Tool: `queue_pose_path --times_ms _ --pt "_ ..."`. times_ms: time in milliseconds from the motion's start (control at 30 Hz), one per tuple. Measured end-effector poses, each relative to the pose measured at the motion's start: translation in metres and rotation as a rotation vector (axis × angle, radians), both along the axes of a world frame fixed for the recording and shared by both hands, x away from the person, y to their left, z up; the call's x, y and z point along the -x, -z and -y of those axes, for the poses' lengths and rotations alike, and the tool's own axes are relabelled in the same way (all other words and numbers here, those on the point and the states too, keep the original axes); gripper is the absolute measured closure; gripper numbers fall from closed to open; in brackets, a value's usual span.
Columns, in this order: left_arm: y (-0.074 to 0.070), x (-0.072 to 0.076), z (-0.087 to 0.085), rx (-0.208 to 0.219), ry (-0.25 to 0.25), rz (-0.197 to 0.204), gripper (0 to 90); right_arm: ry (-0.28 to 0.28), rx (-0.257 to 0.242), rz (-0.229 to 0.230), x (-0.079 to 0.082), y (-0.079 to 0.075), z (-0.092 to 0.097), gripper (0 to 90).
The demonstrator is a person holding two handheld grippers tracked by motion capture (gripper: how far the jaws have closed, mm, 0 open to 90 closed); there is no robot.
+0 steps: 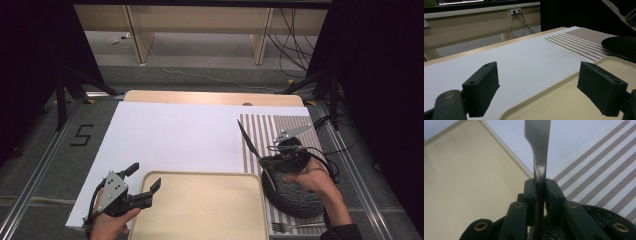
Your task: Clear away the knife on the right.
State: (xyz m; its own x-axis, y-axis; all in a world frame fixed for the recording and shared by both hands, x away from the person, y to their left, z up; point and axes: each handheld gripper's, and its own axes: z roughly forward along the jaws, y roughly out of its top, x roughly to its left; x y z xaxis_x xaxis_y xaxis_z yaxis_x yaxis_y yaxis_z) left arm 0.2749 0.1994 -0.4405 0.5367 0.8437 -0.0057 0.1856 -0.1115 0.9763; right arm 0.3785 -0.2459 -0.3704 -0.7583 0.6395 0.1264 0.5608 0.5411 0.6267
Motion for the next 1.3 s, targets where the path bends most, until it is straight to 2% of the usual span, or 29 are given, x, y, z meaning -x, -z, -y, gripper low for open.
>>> queue_pose_path --times_ms 233,333,400,433,500,600,867,1300 --pt "-0.001 0.001 -0.001 0.002 -0.005 -0.001 16.7 -0.014 -0.026 0.001 0.012 -0.004 -0.004 80.8" --pt "-0.001 0.001 -0.001 0.003 -0.006 -0.001 16.7 -0.002 -0.041 0.006 0.018 -0.003 -0.006 80.8" --pt "-0.001 0.001 -0.001 0.003 -0.007 -0.002 16.7 0.0 -0.035 -0.016 0.022 -0.005 -0.005 80.8" --pt "-0.001 0.001 -0.001 0.002 -0.007 -0.003 16.7 -0.003 -0.05 -0.003 0.024 -0.003 -0.006 80.8" --pt "-0.001 0.001 -0.001 0.004 -0.008 -0.003 16.7 0.014 -0.06 -0.009 0.029 -0.002 -0.008 80.8" --pt "-0.001 0.001 -0.001 0.006 -0.008 0.0 16.7 0.004 -0.06 -0.029 0.036 -0.001 -0.011 80.8" --pt "-0.001 0.001 -0.001 0.013 -0.006 0.003 16.7 0.005 -0.09 -0.041 0.054 0.007 -0.017 80.8" --pt "-0.001 0.002 -0.001 0.007 -0.005 -0.001 16.6 -0.035 -0.082 -0.079 0.066 0.016 -0.033 80.8"
